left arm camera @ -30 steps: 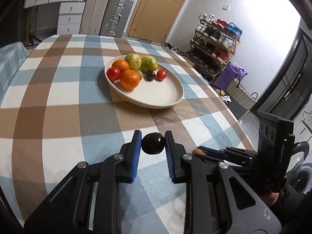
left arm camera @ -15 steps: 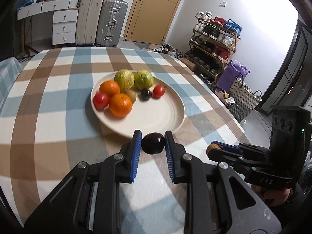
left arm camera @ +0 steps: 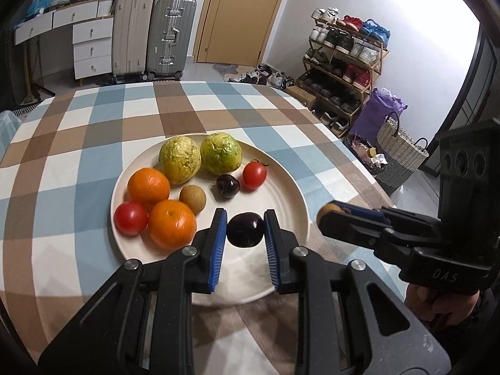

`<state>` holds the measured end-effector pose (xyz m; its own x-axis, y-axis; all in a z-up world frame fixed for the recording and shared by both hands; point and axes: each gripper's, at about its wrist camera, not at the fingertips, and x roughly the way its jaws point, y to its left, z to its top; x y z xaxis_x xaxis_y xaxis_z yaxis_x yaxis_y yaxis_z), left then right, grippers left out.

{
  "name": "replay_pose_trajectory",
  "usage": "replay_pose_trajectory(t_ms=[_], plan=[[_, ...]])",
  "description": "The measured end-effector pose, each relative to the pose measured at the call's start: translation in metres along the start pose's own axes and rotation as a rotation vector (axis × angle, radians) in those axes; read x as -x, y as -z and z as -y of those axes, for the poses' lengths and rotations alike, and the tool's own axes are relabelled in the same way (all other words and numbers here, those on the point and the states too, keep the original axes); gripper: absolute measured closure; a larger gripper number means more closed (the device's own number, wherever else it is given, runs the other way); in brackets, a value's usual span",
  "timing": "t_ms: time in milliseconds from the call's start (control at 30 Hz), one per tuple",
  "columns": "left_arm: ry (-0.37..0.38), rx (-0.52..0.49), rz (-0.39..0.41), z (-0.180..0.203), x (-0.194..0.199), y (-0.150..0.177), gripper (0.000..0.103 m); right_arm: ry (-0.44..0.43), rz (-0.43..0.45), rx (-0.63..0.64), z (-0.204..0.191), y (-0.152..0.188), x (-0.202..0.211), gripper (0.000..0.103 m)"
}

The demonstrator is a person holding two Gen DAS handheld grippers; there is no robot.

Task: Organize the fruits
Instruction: 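Carry the plum and kiwi onto the plate and release them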

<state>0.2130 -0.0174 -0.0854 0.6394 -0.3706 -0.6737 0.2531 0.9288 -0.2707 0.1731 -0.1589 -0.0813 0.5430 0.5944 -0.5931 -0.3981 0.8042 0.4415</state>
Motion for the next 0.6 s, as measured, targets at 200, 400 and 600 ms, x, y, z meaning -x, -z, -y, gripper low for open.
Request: replay_pose_trajectory(t_ms=[200, 400, 600], plan=[[-0.002, -0.001, -0.028, -0.004, -0.024, -0.008, 0.082, -0.007, -0.01, -0.011, 0.013, -0.017, -0.022, 0.077], [-0.005, 0.006, -0.05, -0.011, -0.043, -0.011, 0.082, -0.015, -0.026, -0.041, 0.028, -0.028, -0.04, 0.077], [0.001, 0.009, -0.061, -0.014, -0.053, -0.011, 0.082, -0.014, -0.049, -0.036, 0.029, -0.03, -0.055, 0.077]])
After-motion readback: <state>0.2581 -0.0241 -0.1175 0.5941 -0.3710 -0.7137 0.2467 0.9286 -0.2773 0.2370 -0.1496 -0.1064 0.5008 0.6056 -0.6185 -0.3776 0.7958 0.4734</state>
